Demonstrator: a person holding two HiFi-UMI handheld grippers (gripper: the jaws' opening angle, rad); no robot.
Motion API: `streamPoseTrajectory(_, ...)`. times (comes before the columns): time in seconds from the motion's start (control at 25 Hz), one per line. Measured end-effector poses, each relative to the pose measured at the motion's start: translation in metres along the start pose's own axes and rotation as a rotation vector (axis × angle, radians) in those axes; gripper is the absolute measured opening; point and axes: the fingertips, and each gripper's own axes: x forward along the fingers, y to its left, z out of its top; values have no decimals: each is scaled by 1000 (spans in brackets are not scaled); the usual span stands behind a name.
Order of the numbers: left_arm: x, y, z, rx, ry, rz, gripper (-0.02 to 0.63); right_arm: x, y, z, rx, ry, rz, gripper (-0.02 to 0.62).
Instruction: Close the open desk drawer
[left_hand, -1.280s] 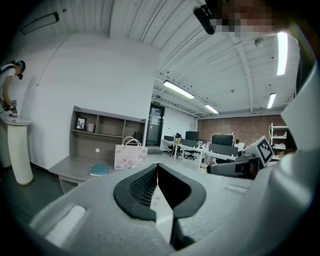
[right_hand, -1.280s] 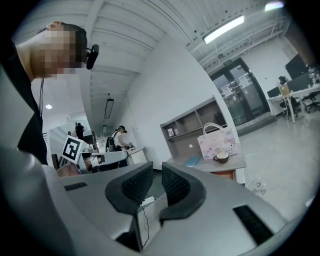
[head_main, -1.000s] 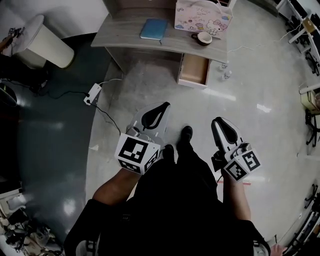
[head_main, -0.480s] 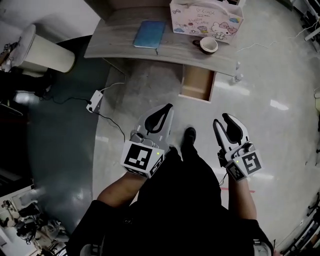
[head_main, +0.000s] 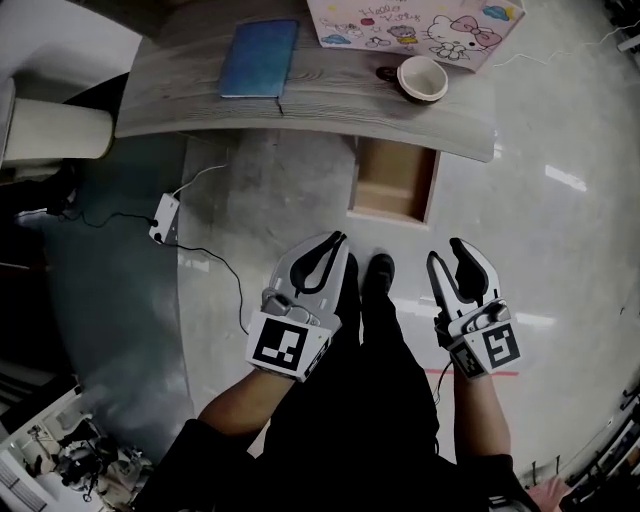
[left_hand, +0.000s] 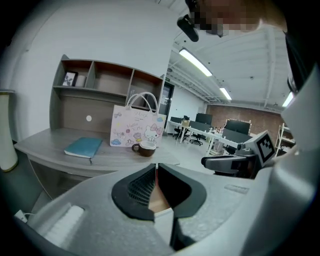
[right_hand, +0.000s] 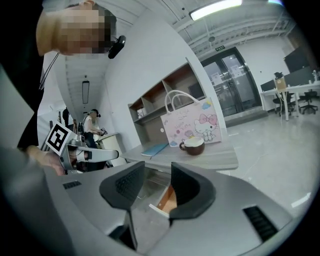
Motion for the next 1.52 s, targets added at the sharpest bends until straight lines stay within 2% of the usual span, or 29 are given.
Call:
streamPoseTrajectory(0.36, 73, 29, -113, -43, 84, -36, 12, 34, -61, -110, 17, 72, -66, 169)
streamPoseTrajectory(0.56, 92, 38, -166, -30, 145, -62, 19, 45, -85, -157, 33, 72, -102, 183)
streamPoseTrajectory(0.64, 97, 43, -183, -24, 155, -69, 51, 48, -94, -172, 48, 74, -125, 193)
streamPoseTrajectory(0.8, 102, 49, -218, 0, 206, -85, 157, 50, -106, -199, 82, 79, -171, 235)
streamPoseTrajectory(0.88, 107, 52, -233, 2, 226, -84, 177, 52, -109, -212, 87, 97, -177, 249)
streamPoseTrajectory(1.08, 129, 59, -248, 1, 224, -89, 179, 67, -116, -232, 105, 130, -188, 258)
streamPoseTrajectory(1.28, 135, 56, -249, -4, 215, -105, 179, 75, -116, -233, 97, 131, -188, 252)
streamPoseTrajectory(1.44, 135, 55, -248, 19, 217, -114, 175, 70, -117, -234, 52, 131, -185, 244)
streamPoseTrajectory(1.52, 137, 57, -241, 23, 204, -108, 169, 74, -118, -227, 81, 103, -196, 244)
